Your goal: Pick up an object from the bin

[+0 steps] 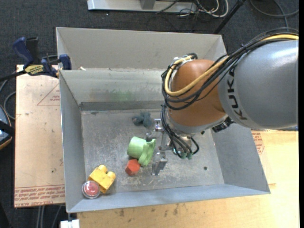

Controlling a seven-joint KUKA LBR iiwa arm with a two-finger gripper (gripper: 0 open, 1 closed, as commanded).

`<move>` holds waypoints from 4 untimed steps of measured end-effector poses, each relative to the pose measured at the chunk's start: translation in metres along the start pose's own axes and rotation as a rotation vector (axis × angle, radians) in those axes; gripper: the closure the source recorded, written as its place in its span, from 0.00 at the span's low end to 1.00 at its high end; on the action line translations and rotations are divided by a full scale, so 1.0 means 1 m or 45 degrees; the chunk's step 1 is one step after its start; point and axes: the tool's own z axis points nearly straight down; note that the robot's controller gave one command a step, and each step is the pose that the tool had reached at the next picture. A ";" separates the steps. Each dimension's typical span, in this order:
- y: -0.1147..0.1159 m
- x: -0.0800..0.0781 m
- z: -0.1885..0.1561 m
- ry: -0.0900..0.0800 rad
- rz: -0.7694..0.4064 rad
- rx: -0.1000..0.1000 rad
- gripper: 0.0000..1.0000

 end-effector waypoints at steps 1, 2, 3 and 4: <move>-0.001 -0.002 -0.004 -0.010 0.004 -0.001 1.00; -0.001 -0.002 -0.004 -0.010 0.005 -0.001 0.00; 0.028 0.006 0.086 -0.002 0.258 0.000 0.00; 0.027 0.005 0.083 -0.008 0.261 -0.002 1.00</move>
Offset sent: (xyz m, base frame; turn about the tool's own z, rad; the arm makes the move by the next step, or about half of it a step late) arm 0.0000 0.0000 0.0000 0.0000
